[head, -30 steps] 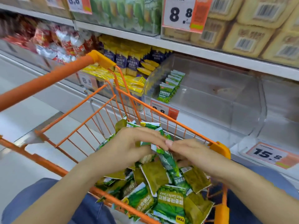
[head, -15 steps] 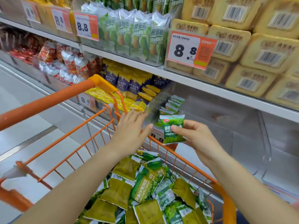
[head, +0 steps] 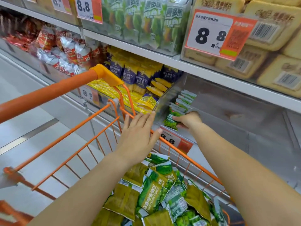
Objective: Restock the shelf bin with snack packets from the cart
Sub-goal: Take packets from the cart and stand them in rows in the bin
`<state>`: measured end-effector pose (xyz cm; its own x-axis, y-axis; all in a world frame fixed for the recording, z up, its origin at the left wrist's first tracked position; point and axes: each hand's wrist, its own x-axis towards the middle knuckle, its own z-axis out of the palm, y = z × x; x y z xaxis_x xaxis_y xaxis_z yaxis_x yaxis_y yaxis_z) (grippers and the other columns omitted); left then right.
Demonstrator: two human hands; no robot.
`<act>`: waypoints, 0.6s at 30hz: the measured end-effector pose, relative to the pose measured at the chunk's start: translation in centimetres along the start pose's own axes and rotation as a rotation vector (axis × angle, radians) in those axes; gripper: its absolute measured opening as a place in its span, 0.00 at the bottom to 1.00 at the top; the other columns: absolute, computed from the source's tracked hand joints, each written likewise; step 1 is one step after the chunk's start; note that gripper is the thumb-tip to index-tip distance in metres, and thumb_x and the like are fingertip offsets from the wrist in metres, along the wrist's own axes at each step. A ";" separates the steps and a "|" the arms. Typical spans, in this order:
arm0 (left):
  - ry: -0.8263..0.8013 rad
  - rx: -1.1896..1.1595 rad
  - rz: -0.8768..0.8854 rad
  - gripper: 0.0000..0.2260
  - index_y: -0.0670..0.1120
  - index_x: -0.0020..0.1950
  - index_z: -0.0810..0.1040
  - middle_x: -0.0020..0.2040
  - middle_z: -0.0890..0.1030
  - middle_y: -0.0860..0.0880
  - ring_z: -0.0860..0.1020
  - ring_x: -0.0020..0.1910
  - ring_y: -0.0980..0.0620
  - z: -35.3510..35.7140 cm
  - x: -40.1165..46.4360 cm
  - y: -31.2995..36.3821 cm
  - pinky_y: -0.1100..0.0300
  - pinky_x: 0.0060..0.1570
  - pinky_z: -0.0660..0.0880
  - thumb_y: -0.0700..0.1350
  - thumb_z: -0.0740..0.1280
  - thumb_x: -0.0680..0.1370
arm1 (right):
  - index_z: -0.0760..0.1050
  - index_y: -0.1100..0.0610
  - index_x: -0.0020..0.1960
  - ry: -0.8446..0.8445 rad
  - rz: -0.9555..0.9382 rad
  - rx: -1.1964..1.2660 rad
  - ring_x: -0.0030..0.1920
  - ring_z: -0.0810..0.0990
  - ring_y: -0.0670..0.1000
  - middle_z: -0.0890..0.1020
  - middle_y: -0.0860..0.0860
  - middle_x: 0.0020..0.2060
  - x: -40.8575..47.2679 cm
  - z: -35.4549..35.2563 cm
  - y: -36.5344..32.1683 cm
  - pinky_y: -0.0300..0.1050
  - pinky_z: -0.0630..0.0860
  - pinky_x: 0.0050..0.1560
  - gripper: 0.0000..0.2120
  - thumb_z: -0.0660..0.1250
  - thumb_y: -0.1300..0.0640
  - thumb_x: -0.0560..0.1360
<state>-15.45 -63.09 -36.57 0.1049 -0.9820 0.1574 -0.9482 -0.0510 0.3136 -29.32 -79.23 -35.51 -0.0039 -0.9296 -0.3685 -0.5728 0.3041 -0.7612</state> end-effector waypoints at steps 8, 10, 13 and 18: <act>0.009 -0.016 0.007 0.28 0.51 0.80 0.47 0.78 0.56 0.53 0.49 0.77 0.53 -0.1 -0.1 0.1 0.48 0.74 0.38 0.61 0.44 0.82 | 0.74 0.65 0.53 0.038 -0.073 -0.004 0.47 0.82 0.56 0.79 0.58 0.47 0.3 1.0 0.0 0.48 0.80 0.52 0.19 0.76 0.56 0.69; 0.028 -0.015 0.013 0.28 0.51 0.79 0.48 0.78 0.57 0.53 0.50 0.77 0.54 0.0 0.0 0.0 0.49 0.74 0.38 0.62 0.44 0.82 | 0.73 0.65 0.60 0.033 -0.133 -0.143 0.53 0.81 0.57 0.79 0.57 0.50 0.1 0.9 0.2 0.45 0.76 0.55 0.24 0.75 0.52 0.71; 0.032 -0.029 0.011 0.28 0.52 0.79 0.50 0.78 0.58 0.53 0.51 0.77 0.54 0.0 0.0 0.1 0.49 0.74 0.37 0.62 0.45 0.82 | 0.73 0.58 0.46 -0.020 -0.147 -0.272 0.51 0.82 0.57 0.80 0.56 0.45 -0.3 0.8 0.4 0.52 0.78 0.55 0.18 0.74 0.45 0.69; -0.004 -0.093 0.026 0.28 0.51 0.79 0.51 0.78 0.57 0.52 0.51 0.77 0.53 -0.7 -0.1 -0.1 0.48 0.74 0.39 0.61 0.47 0.82 | 0.69 0.57 0.34 0.021 -0.209 -0.453 0.33 0.75 0.54 0.75 0.55 0.32 -2.5 -0.9 -0.1 0.45 0.71 0.33 0.21 0.69 0.42 0.73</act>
<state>-15.16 -62.90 -35.96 0.0792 -0.9835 0.1624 -0.9188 -0.0088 0.3947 -30.01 -77.09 -34.04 0.1355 -0.9664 -0.2186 -0.8617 -0.0061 -0.5073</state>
